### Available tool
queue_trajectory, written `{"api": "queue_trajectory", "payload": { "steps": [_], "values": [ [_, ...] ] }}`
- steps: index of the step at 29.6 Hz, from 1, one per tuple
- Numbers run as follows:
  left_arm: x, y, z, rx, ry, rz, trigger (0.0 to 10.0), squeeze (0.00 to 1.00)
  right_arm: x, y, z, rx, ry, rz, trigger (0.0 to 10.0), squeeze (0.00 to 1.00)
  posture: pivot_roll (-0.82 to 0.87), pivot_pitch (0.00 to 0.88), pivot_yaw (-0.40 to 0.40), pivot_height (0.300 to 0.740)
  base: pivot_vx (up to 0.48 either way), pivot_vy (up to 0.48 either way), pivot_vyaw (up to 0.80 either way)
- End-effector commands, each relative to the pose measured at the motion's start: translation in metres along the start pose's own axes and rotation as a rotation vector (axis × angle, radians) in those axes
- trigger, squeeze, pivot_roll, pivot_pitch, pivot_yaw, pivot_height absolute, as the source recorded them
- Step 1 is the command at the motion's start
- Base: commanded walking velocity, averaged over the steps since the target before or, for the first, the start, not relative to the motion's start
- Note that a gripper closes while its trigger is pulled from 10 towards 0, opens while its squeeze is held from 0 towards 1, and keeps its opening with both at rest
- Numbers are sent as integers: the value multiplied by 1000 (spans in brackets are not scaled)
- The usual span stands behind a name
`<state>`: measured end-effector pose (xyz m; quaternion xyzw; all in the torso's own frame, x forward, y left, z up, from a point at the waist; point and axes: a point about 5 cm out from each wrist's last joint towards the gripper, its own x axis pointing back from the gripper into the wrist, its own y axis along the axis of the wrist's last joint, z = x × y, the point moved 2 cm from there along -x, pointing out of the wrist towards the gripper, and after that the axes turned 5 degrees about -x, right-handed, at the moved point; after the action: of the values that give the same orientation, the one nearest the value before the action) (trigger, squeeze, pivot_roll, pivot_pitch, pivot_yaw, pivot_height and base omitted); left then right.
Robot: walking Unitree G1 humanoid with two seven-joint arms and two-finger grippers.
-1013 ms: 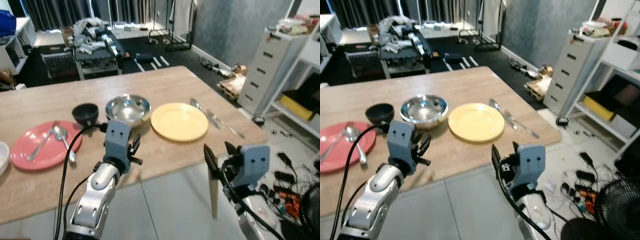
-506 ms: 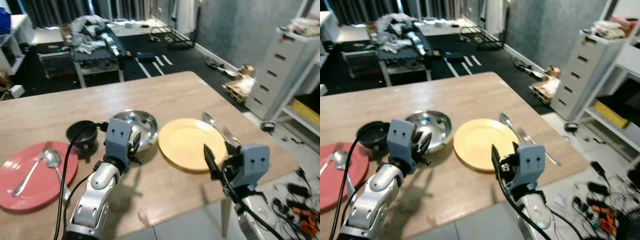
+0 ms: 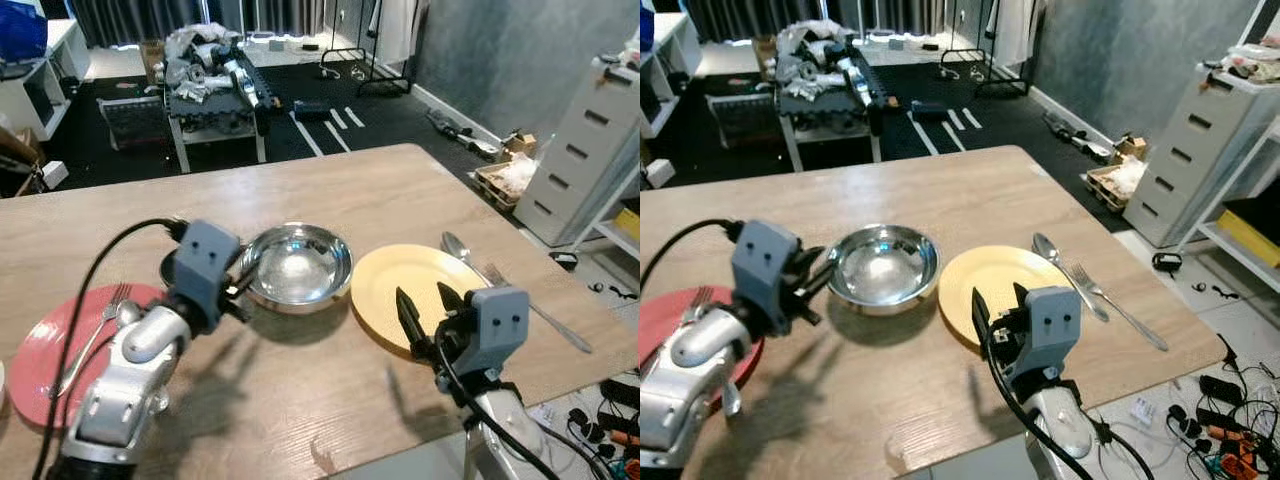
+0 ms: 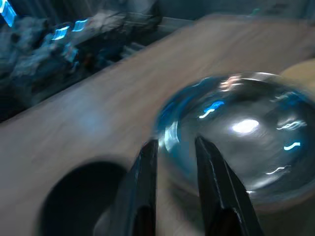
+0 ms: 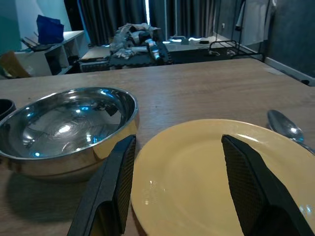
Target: Setting the table
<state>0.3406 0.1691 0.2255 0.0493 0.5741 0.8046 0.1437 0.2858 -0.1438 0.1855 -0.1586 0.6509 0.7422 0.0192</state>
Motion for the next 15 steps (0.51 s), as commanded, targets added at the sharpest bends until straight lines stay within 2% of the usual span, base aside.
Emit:
{"api": "queue_trajectory", "payload": {
  "steps": [1,2,4,5,6,8,10,13,15],
  "values": [
    [-1,-12,18,42,88,85,10000,0,2,-2,-2,-13,-11,15,10000,0,24,97,80,740,0,0,0],
    [-3,-13,26,63,125,94,10000,0,2,-3,-2,-15,-10,16,10000,0,24,97,80,740,0,0,0],
    [-3,-13,26,63,125,94,10000,0,2,-3,-2,-15,-10,16,10000,0,24,97,80,740,0,0,0],
    [-7,-15,36,72,156,108,10000,129,2,-3,0,-18,-7,18,10000,0,27,100,78,740,0,0,0],
    [-12,-14,42,96,167,109,10000,1000,1,-3,1,-21,-3,19,10000,0,31,108,76,740,0,0,0],
    [-18,-13,47,106,171,112,10000,1000,1,-3,2,-23,1,19,10000,0,29,114,76,740,0,0,0],
    [-32,-8,51,119,161,108,10000,1000,1,-3,3,-24,5,18,10000,0,26,124,78,740,0,0,0],
    [-38,-4,50,118,147,102,10000,1000,1,-2,4,-25,7,18,10000,0,22,133,82,740,0,0,0],
    [-53,3,46,137,112,113,10000,1000,1,-1,5,-24,11,17,10000,0,18,147,86,740,0,0,0]
  ]
}}
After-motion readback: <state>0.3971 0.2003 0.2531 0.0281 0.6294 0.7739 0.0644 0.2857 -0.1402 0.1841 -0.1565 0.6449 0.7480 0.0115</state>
